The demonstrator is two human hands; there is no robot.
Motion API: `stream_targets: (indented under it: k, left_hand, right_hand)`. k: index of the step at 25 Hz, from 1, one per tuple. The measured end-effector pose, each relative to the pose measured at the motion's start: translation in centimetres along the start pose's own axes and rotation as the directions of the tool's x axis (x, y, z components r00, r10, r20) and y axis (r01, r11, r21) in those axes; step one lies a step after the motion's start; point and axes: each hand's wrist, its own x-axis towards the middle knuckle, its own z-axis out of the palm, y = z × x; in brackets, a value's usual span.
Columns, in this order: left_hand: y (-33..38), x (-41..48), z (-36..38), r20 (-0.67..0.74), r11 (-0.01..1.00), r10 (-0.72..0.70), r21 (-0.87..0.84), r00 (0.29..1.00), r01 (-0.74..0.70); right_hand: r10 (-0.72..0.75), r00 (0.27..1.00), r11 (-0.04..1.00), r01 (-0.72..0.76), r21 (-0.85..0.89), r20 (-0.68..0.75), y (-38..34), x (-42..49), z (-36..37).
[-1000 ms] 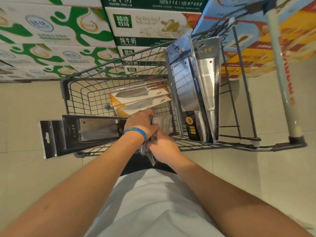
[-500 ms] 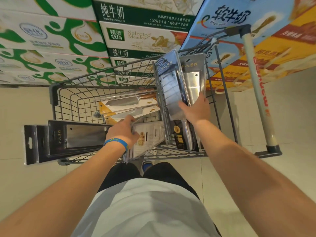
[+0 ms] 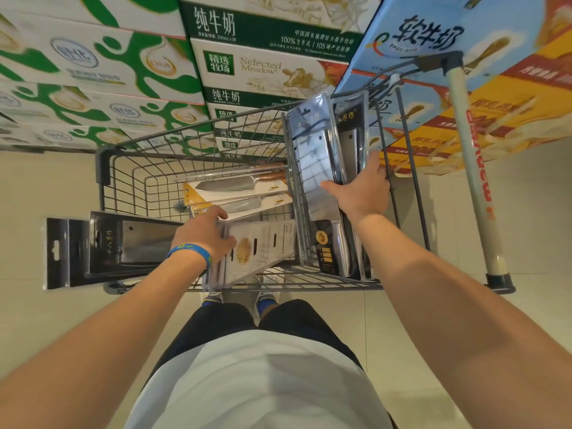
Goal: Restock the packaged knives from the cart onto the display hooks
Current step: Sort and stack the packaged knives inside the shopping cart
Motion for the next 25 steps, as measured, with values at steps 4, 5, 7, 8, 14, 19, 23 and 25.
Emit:
stream_targets:
  k: [4, 5, 7, 8, 14, 19, 23, 25]
  left_hand:
    - [0.2, -0.4, 0.1, -0.014, 1.0, 0.013, -0.007, 1.0, -0.013]
    - [0.2, -0.5, 0.1, -0.016, 1.0, 0.008, -0.008, 1.0, -0.008]
    - [0.0, -0.7, 0.1, -0.018, 1.0, -0.004, -0.014, 1.0, 0.004]
    - [-0.2, -0.8, 0.1, -0.019, 1.0, -0.008, -0.017, 1.0, 0.007]
    - [-1.2, -0.5, 0.0, -0.014, 0.999, -0.025, -0.022, 1.0, 0.025]
    - [-1.0, -0.3, 0.1, -0.004, 1.0, -0.001, -0.023, 1.0, 0.001]
    - [-0.7, -0.1, 0.0, 0.001, 1.0, 0.01, -0.023, 1.0, -0.01]
    - [-0.4, -0.1, -0.2, 0.018, 1.0, 0.019, -0.01, 1.0, -0.019]
  right_hand:
    - [0.042, 0.986, 0.955, -0.087, 0.283, 0.161, 1.1, 1.7, -0.9]
    - [0.035, 0.98, 0.949, -0.094, 0.302, 0.195, 1.5, 2.0, -1.0]
    - [0.028, 0.977, 0.93, -0.104, 0.353, 0.213, 1.9, 2.2, -0.8]
    - [0.021, 0.978, 0.918, -0.101, 0.383, 0.209, 2.1, 2.2, -0.6]
    - [-0.025, 0.997, 0.919, -0.007, 0.393, 0.077, 2.4, 1.7, -2.5]
    - [-0.009, 0.988, 0.861, 0.087, 0.501, -0.156, 2.2, -0.3, -7.8]
    - [-0.064, 0.937, 0.751, 0.273, 0.602, -0.345, -1.4, -3.3, -12.3]
    - [-0.12, 0.921, 0.748, 0.329, 0.577, -0.369, -4.4, -4.5, -13.1]
